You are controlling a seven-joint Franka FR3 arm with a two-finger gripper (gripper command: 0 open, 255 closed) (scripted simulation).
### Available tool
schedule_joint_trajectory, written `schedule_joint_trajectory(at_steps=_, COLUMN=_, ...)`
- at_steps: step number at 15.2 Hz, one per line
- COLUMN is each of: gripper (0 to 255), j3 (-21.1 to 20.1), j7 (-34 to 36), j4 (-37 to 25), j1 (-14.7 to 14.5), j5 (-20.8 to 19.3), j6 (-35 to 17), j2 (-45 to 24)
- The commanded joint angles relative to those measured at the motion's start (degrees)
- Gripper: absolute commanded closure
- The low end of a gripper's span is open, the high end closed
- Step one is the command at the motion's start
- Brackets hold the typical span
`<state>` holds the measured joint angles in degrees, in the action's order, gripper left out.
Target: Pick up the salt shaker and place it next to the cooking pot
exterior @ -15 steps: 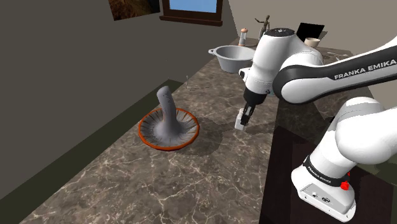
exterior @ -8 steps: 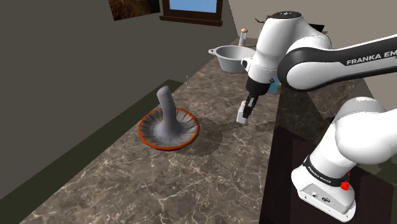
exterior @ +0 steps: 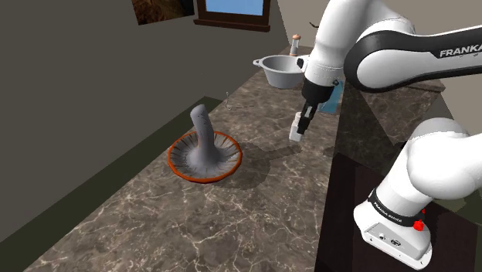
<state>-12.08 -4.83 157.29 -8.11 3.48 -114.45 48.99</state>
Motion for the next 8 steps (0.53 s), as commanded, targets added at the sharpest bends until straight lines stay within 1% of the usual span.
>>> schedule_joint_trajectory(at_steps=1, gripper=255, j3=0.3, j7=-0.2, j4=-1.6, j1=0.2, j5=-0.2, j6=1.7, j2=0.1)
schedule_joint_trajectory(at_steps=8, gripper=255, j3=0.9, j7=-0.6, j4=-6.8, j1=0.5, j5=-0.7, j6=7.3, j2=0.5)
